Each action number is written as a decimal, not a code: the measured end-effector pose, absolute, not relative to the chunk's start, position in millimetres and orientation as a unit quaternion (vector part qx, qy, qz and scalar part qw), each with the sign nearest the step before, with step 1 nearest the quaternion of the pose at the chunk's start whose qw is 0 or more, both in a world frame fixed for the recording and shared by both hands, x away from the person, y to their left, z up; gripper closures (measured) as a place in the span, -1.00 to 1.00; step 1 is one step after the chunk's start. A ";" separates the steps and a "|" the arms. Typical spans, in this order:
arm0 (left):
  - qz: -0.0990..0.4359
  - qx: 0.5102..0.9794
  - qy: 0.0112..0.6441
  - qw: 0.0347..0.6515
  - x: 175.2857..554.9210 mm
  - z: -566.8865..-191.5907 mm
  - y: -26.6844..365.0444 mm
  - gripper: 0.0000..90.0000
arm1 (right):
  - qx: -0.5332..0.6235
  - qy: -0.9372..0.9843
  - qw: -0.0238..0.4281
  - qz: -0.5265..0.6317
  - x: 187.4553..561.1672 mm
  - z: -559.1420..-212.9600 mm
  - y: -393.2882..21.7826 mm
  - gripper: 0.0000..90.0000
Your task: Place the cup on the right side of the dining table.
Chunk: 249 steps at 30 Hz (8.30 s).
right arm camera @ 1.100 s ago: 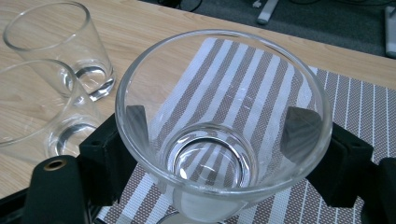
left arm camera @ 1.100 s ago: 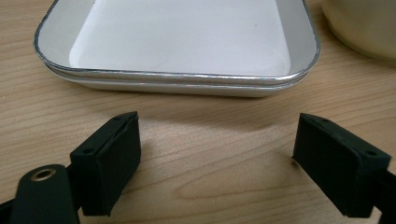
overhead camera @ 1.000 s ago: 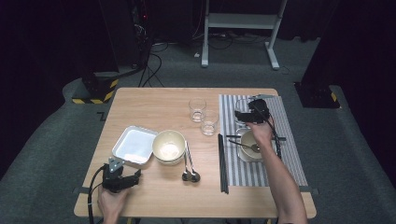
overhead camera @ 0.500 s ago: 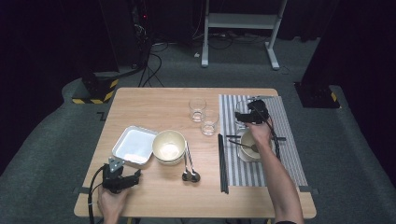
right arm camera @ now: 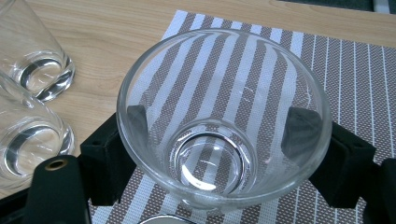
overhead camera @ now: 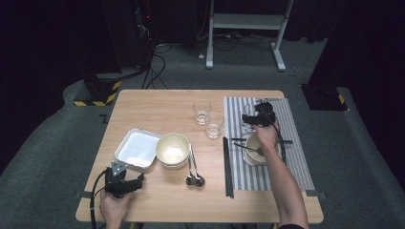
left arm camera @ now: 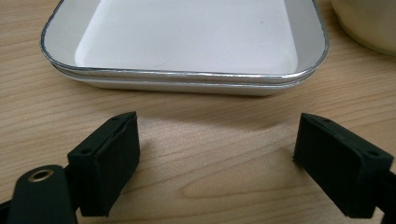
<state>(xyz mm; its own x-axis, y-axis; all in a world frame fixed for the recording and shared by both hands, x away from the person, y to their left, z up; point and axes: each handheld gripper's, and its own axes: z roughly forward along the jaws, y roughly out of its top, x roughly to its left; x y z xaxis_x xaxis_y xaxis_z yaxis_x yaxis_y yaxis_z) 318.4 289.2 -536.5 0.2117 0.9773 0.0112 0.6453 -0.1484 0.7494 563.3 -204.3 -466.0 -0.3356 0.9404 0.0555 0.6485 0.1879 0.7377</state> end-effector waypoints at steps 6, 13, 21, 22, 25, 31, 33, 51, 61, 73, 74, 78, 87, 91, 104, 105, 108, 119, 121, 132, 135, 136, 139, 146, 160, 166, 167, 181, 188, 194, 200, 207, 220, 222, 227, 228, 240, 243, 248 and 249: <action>0.262 0.710 0.571 0.317 318.2 -536.5 289.0 -0.68 | 0.539 0.742 0.209 0.339 563.0 -467.5 -202.5 -0.56; 0.263 0.710 0.571 0.317 318.0 -536.5 288.9 -0.68 | 0.540 0.744 0.208 0.334 562.9 -469.0 -201.0 -0.57; 0.263 0.710 0.571 0.317 318.0 -536.5 289.0 -0.68 | 0.546 0.744 0.204 0.327 562.4 -472.4 -200.0 -0.57; 0.263 0.710 0.572 0.317 318.0 -536.5 289.0 -0.68 | 0.546 0.745 0.204 0.326 562.3 -473.0 -199.7 -0.57; 0.263 0.710 0.572 0.317 317.9 -536.5 288.9 -0.68 | 0.545 0.746 0.207 0.323 562.0 -473.9 -198.5 -0.57; 0.265 0.708 0.573 0.317 317.5 -536.6 288.6 -0.67 | 0.547 0.745 0.209 0.320 561.2 -473.9 -198.0 -0.60; 0.265 0.708 0.573 0.317 317.5 -536.6 288.6 -0.67 | 0.547 0.746 0.211 0.316 560.9 -473.6 -197.9 -0.60; 0.264 0.708 0.573 0.317 317.5 -536.6 288.7 -0.67 | 0.543 0.749 0.198 0.323 556.2 -469.0 -202.8 -0.67; 0.264 0.708 0.573 0.317 317.6 -536.5 288.9 -0.67 | 0.540 0.742 0.205 0.341 550.2 -460.3 -207.2 -0.66; 0.264 0.708 0.573 0.318 317.6 -536.5 288.8 -0.67 | 0.531 0.741 0.211 0.354 540.1 -456.4 -213.2 -0.63; 0.264 0.708 0.573 0.317 317.6 -536.5 288.8 -0.67 | 0.531 0.739 0.215 0.355 538.7 -455.4 -213.5 -0.59; 0.264 0.709 0.572 0.318 317.6 -536.6 288.7 -0.67 | 0.530 0.733 0.221 0.365 534.5 -453.3 -216.4 -0.55; 0.263 0.709 0.572 0.318 317.7 -536.5 288.8 -0.67 | 0.527 0.727 0.222 0.379 522.6 -447.7 -223.2 -0.54; 0.263 0.709 0.572 0.318 317.7 -536.6 288.8 -0.67 | 0.522 0.725 0.224 0.391 515.8 -443.5 -225.7 -0.53; 0.263 0.709 0.572 0.318 317.7 -536.6 288.8 -0.67 | 0.502 0.724 0.219 0.420 500.9 -435.7 -224.1 -0.47; 0.263 0.709 0.572 0.318 317.6 -536.6 288.8 -0.67 | 0.500 0.723 0.219 0.424 499.9 -435.4 -224.2 -0.46; 0.263 0.709 0.572 0.318 317.7 -536.6 288.8 -0.67 | 0.496 0.724 0.218 0.426 497.2 -434.6 -224.2 -0.46; 0.263 0.709 0.572 0.318 317.7 -536.6 288.9 -0.67 | 0.490 0.724 0.224 0.431 487.7 -435.3 -229.2 -0.49; 0.263 0.709 0.572 0.318 317.7 -536.6 288.9 -0.67 | 0.490 0.720 0.228 0.434 484.9 -434.6 -230.9 -0.49; 0.263 0.709 0.572 0.318 317.7 -536.6 288.8 -0.66 | 0.481 0.719 0.213 0.455 473.2 -437.3 -240.3 -0.47; 0.263 0.709 0.572 0.318 317.7 -536.6 288.8 -0.67 | 0.479 0.718 0.209 0.460 470.1 -436.7 -240.4 -0.46; 0.263 0.709 0.572 0.318 317.7 -536.6 288.8 -0.66 | 0.476 0.718 0.209 0.463 468.6 -436.0 -240.5 -0.44; 0.263 0.709 0.572 0.318 317.7 -536.6 288.8 -0.66 | 0.471 0.715 0.210 0.472 464.1 -434.2 -240.1 -0.40; 0.263 0.709 0.572 0.318 317.7 -536.6 288.8 -0.66 | 0.462 0.716 0.210 0.478 455.6 -434.7 -239.7 -0.30; 0.263 0.709 0.572 0.318 317.6 -536.6 288.8 -0.66 | 0.455 0.715 0.194 0.493 441.5 -436.2 -240.6 -0.26; 0.263 0.709 0.572 0.318 317.6 -536.6 288.8 -0.66 | 0.448 0.720 0.194 0.493 434.4 -437.3 -239.2 -0.26; 0.263 0.709 0.572 0.318 317.6 -536.6 288.8 -0.66 | 0.446 0.720 0.196 0.493 433.2 -437.5 -239.3 -0.26; 0.263 0.708 0.572 0.318 317.6 -536.6 288.8 -0.66 | 0.439 0.716 0.191 0.508 415.8 -445.3 -245.2 -0.22; 0.263 0.709 0.572 0.318 317.6 -536.6 288.8 -0.66 | 0.436 0.716 0.191 0.511 409.5 -448.6 -246.0 -0.22; 0.263 0.709 0.572 0.318 317.6 -536.6 288.8 -0.66 | 0.433 0.715 0.194 0.513 403.3 -451.4 -246.8 -0.21; 0.263 0.709 0.572 0.318 317.6 -536.6 288.8 -0.66 | 0.431 0.713 0.195 0.518 397.6 -454.8 -247.0 -0.20; 0.263 0.708 0.573 0.318 317.6 -536.5 288.9 -0.66 | 0.431 0.713 0.190 0.520 392.4 -460.0 -245.9 -0.21; 0.264 0.708 0.573 0.318 317.6 -536.6 288.9 -0.66 | 0.420 0.728 0.195 0.505 381.2 -469.1 -240.8 -0.15; 0.264 0.708 0.573 0.318 317.6 -536.6 288.8 -0.66 | 0.418 0.728 0.194 0.507 379.3 -470.4 -240.4 -0.14; 0.264 0.708 0.573 0.318 317.6 -536.5 288.9 -0.66 | 0.414 0.729 0.196 0.509 374.0 -473.1 -240.1 -0.11; 0.264 0.708 0.573 0.318 317.6 -536.5 288.9 -0.66 | 0.413 0.730 0.195 0.508 372.9 -473.7 -239.9 -0.11; 0.264 0.708 0.573 0.318 317.6 -536.5 288.8 -0.66 | 0.393 0.742 0.192 0.508 360.8 -479.7 -234.5 -0.05; 0.264 0.708 0.573 0.318 317.6 -536.5 288.8 -0.66 | 0.391 0.743 0.190 0.509 359.0 -481.6 -233.6 -0.04; 0.264 0.708 0.573 0.318 317.6 -536.5 288.8 -0.66 | 0.385 0.748 0.187 0.507 355.9 -485.2 -231.2 -0.03; 0.264 0.708 0.573 0.318 317.6 -536.5 288.9 -0.66 | 0.386 0.750 0.182 0.505 355.7 -486.2 -230.5 -0.04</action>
